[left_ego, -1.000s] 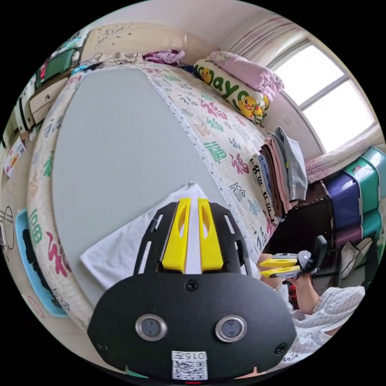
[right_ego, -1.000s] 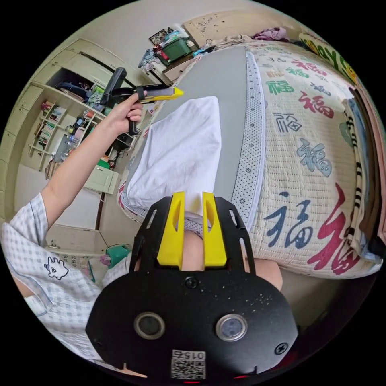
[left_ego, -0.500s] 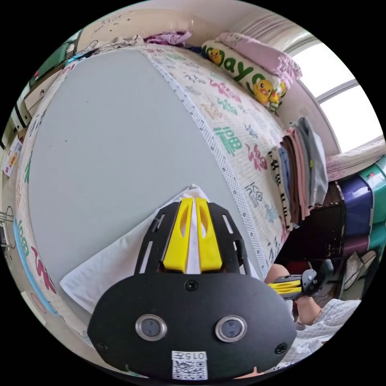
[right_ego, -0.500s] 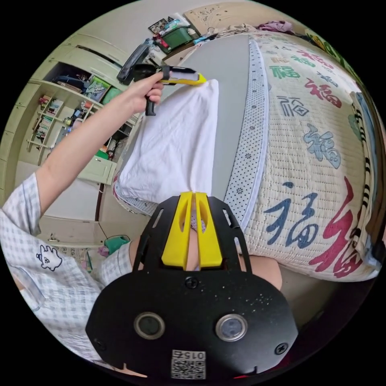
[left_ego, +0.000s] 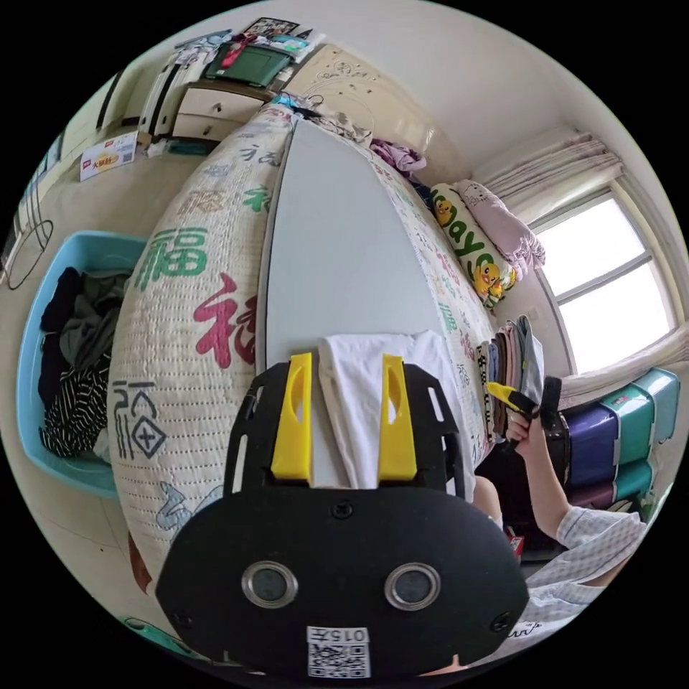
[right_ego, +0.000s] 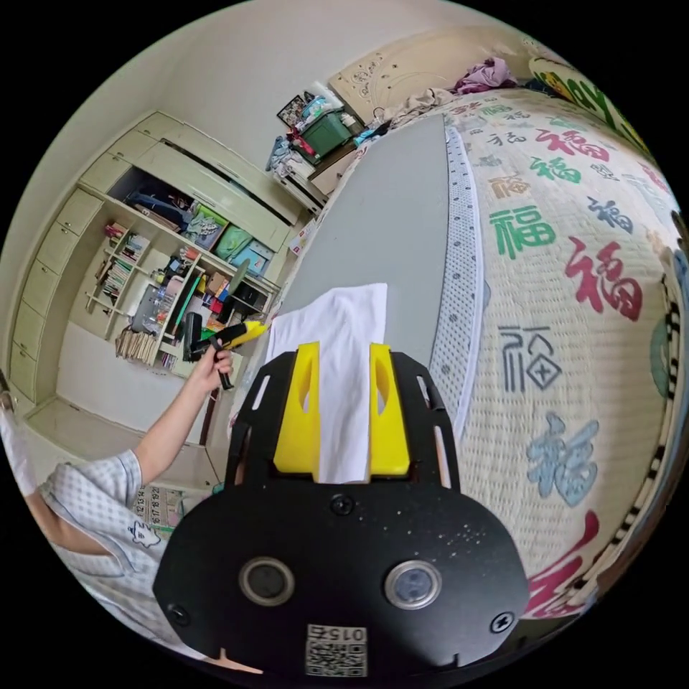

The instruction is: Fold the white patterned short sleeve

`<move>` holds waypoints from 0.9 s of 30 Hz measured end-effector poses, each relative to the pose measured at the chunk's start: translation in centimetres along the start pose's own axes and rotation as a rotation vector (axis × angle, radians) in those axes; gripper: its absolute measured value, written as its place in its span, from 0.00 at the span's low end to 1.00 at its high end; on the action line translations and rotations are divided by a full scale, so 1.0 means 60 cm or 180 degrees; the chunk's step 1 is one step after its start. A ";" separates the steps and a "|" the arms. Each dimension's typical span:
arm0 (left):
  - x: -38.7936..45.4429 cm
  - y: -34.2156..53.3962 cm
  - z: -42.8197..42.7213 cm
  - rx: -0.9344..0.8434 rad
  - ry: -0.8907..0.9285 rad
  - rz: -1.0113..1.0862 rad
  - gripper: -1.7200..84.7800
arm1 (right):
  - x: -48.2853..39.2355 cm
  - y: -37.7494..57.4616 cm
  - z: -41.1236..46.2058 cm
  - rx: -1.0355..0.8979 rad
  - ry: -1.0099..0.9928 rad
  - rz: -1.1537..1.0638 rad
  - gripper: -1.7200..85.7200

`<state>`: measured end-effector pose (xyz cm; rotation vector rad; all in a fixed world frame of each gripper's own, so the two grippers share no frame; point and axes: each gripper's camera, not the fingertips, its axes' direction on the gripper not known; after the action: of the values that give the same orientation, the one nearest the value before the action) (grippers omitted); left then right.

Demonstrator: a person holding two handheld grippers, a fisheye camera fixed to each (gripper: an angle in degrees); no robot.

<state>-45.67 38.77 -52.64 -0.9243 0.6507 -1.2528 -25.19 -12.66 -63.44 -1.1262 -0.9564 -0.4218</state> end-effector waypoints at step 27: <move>0.298 0.197 -0.266 0.0666 0.0733 0.1063 0.06 | 0.087 0.295 -0.148 0.0816 -0.0113 -0.0049 0.02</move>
<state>-49.20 18.38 -69.53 -0.4783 0.8017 -1.1080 -5.84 -12.55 -70.16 -0.8964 -1.0196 -0.2829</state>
